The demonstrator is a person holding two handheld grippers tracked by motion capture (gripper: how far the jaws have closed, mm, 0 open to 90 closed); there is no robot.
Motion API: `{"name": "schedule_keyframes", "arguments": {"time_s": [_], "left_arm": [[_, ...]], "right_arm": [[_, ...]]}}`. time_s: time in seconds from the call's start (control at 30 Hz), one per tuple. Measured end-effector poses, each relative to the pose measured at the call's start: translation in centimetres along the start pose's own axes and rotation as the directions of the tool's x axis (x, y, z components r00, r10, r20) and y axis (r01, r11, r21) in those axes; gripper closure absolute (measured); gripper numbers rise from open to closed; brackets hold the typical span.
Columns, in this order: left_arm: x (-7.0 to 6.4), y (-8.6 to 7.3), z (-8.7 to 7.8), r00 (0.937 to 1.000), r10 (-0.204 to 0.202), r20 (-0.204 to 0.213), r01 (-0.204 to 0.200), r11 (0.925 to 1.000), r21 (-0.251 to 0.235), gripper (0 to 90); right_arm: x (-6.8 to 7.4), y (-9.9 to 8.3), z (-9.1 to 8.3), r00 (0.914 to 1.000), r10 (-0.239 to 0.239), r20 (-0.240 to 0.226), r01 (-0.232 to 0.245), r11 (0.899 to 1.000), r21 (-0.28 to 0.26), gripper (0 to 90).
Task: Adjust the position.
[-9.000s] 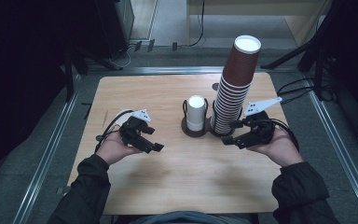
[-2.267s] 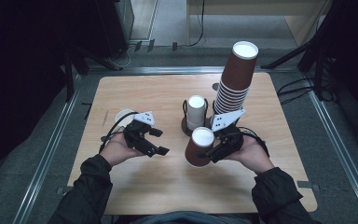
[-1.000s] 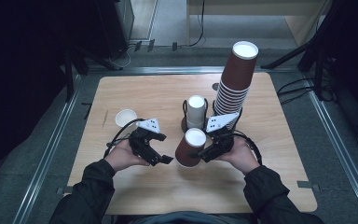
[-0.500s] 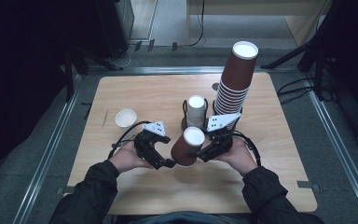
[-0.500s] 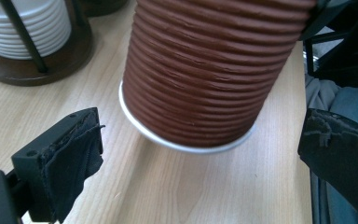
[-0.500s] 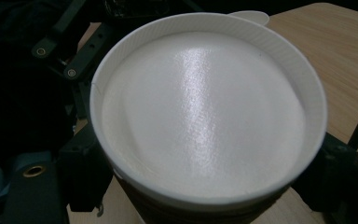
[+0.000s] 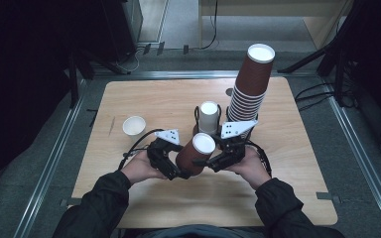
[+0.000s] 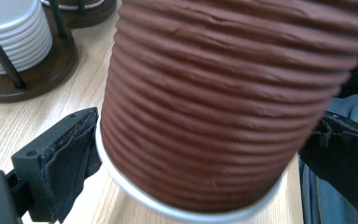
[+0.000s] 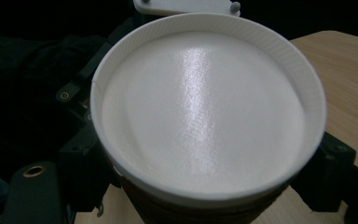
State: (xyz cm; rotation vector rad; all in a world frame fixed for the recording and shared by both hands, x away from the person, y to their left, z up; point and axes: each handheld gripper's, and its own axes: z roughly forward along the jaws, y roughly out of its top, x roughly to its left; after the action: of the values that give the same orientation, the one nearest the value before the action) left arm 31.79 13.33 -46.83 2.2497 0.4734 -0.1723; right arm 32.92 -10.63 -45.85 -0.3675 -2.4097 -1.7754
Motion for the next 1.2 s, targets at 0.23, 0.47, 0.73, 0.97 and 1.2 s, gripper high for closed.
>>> {"name": "schedule_keyframes", "arguments": {"time_s": [0.23, 0.47, 0.73, 0.97, 1.2], "left_arm": [[-0.2, 0.3, 0.6, 0.9999, 0.013, 0.010, -0.013, 0.9999, -0.004, 0.0], [-0.3, 0.3, 0.2, 0.9994, 0.033, -0.011, -0.034, 0.9993, -0.016, 5.7], [-0.2, 0.4, 0.0, 0.9993, 0.038, 0.006, -0.038, 0.9993, 0.004, 11.0], [0.4, 0.0, -1.1, 0.9999, 0.010, -0.001, -0.010, 0.9998, 0.015, 11.2], [0.8, -0.2, -2.4, 0.9992, 0.023, -0.034, -0.022, 0.9992, 0.034, 11.0]], "right_arm": [[0.4, 0.3, 0.2, 0.9997, 0.013, -0.019, -0.014, 0.999, -0.049, 18.9], [0.6, 0.3, 0.5, 0.9994, 0.020, -0.027, -0.022, 0.998, -0.057, 19.2], [0.3, 0.4, 0.4, 0.9984, 0.050, -0.026, -0.050, 0.999, -0.018, 19.9], [0.3, 0.6, -0.3, 0.9994, 0.026, 0.024, -0.028, 0.998, 0.049, 15.6], [0.2, 0.4, -0.8, 0.9985, 0.017, 0.052, -0.023, 0.993, 0.114, 15.9]]}}
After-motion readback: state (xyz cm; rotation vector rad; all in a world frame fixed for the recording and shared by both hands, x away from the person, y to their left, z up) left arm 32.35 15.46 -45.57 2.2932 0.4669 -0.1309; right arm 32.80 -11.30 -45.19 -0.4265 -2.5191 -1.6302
